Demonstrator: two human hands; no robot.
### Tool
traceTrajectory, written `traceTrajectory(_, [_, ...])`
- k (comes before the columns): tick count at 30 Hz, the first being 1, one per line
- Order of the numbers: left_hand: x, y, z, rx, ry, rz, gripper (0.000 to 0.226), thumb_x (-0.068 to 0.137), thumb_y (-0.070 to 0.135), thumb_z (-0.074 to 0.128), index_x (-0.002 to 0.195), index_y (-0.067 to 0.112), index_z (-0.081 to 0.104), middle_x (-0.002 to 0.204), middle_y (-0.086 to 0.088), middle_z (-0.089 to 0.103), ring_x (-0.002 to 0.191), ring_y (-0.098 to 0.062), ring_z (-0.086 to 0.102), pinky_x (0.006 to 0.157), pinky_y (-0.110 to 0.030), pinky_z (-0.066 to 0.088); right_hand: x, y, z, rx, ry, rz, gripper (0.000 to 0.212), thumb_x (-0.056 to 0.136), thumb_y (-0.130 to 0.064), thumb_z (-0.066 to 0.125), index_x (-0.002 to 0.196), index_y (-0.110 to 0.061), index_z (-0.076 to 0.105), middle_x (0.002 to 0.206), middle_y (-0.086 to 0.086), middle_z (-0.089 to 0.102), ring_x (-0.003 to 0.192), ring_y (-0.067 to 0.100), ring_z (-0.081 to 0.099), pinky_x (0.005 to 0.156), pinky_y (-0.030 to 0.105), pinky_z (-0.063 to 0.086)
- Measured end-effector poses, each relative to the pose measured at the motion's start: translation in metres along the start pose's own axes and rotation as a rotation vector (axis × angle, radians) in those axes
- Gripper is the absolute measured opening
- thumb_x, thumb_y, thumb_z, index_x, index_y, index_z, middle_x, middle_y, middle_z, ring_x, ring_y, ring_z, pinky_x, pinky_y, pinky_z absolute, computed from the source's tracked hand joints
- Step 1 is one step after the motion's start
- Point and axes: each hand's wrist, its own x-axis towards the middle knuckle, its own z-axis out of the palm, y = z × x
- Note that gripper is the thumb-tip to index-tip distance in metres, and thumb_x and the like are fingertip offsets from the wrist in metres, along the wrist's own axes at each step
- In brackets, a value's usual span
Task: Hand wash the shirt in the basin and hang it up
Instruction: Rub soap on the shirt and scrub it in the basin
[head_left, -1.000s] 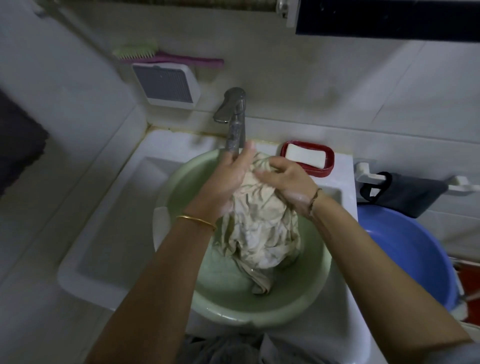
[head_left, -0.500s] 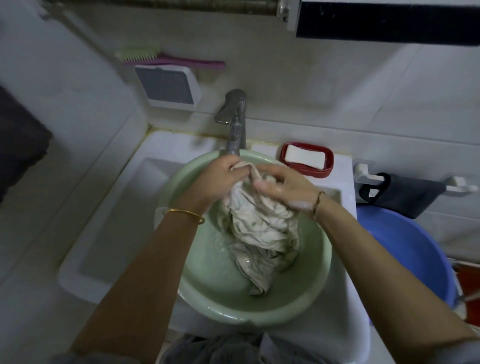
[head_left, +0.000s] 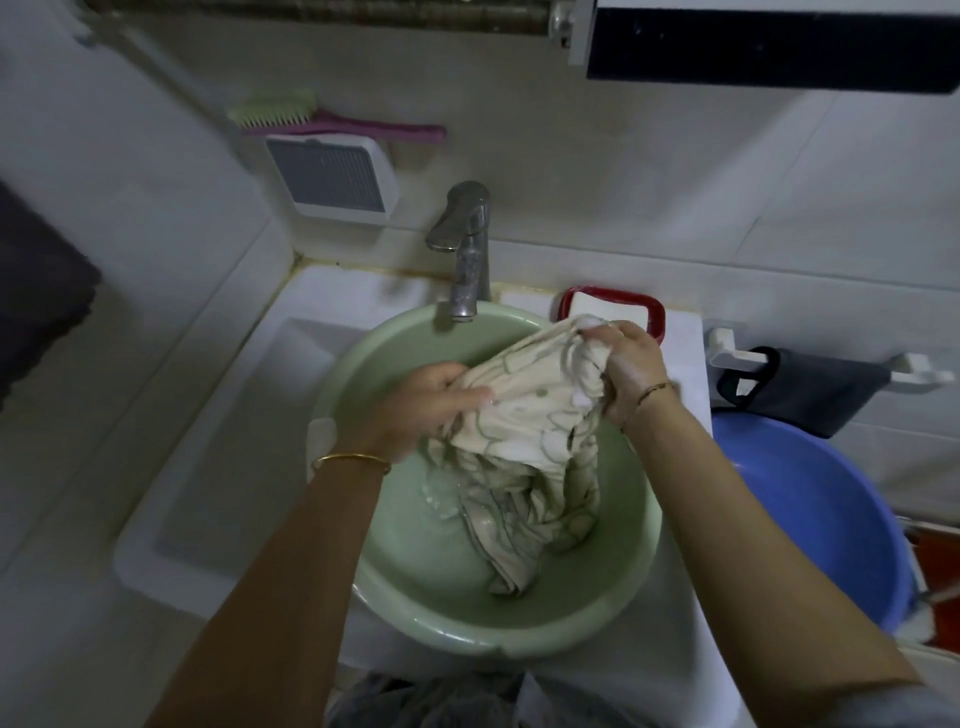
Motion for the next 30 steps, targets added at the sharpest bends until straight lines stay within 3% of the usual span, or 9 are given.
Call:
traceTrajectory(3, [0.013, -0.001, 0.022, -0.468, 0.138, -0.082, 0.023, 0.094, 0.023, 0.055, 0.104, 0.004, 0.064, 0.097, -0.014, 0.071, 0.087, -0.026, 0.069, 0.077, -0.037, 0.057, -0.013, 0.011, 0.009, -0.351, 0.111, -0.281, 0.014, 0.088, -0.008, 0.059, 0.099, -0.012, 0.066, 0.084, -0.003, 0.063, 0.082, 0.013, 0.059, 0.079, 0.021, 0.050])
traceTrajectory(5, [0.018, 0.004, 0.039, -0.665, 0.175, -0.171, 0.045, 0.095, 0.042, 0.049, 0.113, 0.003, 0.062, 0.111, -0.020, 0.067, 0.098, -0.030, 0.067, 0.085, -0.044, 0.055, -0.042, 0.021, 0.025, -0.489, -0.015, -0.408, 0.002, 0.083, -0.020, 0.068, 0.081, -0.021, 0.068, 0.071, -0.006, 0.064, 0.072, 0.013, 0.059, 0.069, 0.024, 0.049])
traceTrajectory(8, [0.017, 0.008, 0.055, -0.778, 0.182, -0.251, 0.051, 0.098, 0.050, 0.033, 0.083, 0.011, 0.062, 0.069, -0.007, 0.071, 0.064, -0.015, 0.069, 0.060, -0.020, 0.054, -0.072, 0.036, 0.046, -0.807, -0.109, -0.625, 0.041, 0.082, -0.043, 0.066, 0.052, -0.027, 0.044, 0.063, 0.002, 0.056, 0.062, 0.016, 0.050, 0.061, 0.029, 0.041])
traceTrajectory(14, [0.008, 0.014, 0.093, -0.759, 0.082, -0.352, 0.075, 0.072, 0.070, 0.060, 0.112, 0.007, 0.065, 0.099, -0.015, 0.068, 0.100, -0.026, 0.061, 0.101, -0.043, 0.043, -0.025, 0.010, 0.047, -0.904, 0.027, -0.420, 0.033, 0.091, -0.033, 0.050, 0.061, -0.019, 0.047, 0.071, 0.007, 0.058, 0.078, 0.031, 0.061, 0.063, 0.030, 0.042])
traceTrajectory(17, [0.019, 0.010, 0.082, -0.728, 0.217, -0.315, 0.039, 0.101, 0.033, 0.032, 0.089, 0.005, 0.058, 0.081, -0.012, 0.056, 0.090, -0.026, 0.055, 0.090, -0.028, 0.044, -0.050, 0.026, 0.046, -0.938, -0.066, -0.515, 0.024, 0.087, -0.031, 0.056, 0.074, -0.012, 0.063, 0.077, 0.012, 0.066, 0.075, 0.029, 0.062, 0.068, 0.034, 0.050])
traceTrajectory(19, [0.018, 0.007, 0.079, -0.657, 0.233, -0.284, 0.040, 0.104, 0.021, 0.021, 0.098, 0.002, 0.056, 0.096, -0.015, 0.055, 0.102, -0.027, 0.052, 0.086, -0.027, 0.042, -0.060, 0.032, 0.045, -1.003, -0.108, -0.587, 0.022, 0.087, -0.026, 0.055, 0.070, -0.013, 0.059, 0.075, 0.012, 0.065, 0.072, 0.029, 0.060, 0.067, 0.033, 0.050])
traceTrajectory(22, [0.005, 0.015, 0.088, -0.556, 0.213, -0.276, 0.040, 0.103, 0.025, 0.028, 0.128, 0.004, 0.050, 0.106, -0.005, 0.059, 0.094, -0.022, 0.059, 0.066, -0.023, 0.047, -0.030, 0.016, 0.039, -0.866, -0.022, -0.459, 0.033, 0.086, -0.022, 0.054, 0.055, -0.015, 0.043, 0.056, 0.002, 0.050, 0.061, 0.025, 0.050, 0.060, 0.029, 0.040])
traceTrajectory(26, [0.008, 0.013, 0.083, -0.715, 0.115, -0.299, 0.042, 0.102, 0.023, 0.023, 0.078, 0.005, 0.053, 0.056, -0.001, 0.061, 0.065, -0.017, 0.051, 0.055, -0.017, 0.041, -0.048, 0.030, 0.041, -0.892, -0.107, -0.521, 0.034, 0.083, -0.034, 0.054, 0.054, -0.017, 0.048, 0.059, 0.005, 0.055, 0.063, 0.024, 0.054, 0.058, 0.028, 0.039])
traceTrajectory(30, [0.004, 0.006, 0.081, -0.707, 0.042, -0.355, 0.029, 0.096, 0.033, 0.044, 0.084, 0.012, 0.060, 0.077, -0.007, 0.062, 0.076, -0.019, 0.062, 0.064, -0.021, 0.053, -0.038, 0.032, 0.039, -0.809, 0.023, -0.492, 0.033, 0.086, -0.034, 0.049, 0.059, -0.017, 0.048, 0.060, 0.005, 0.053, 0.064, 0.025, 0.053, 0.057, 0.028, 0.038])
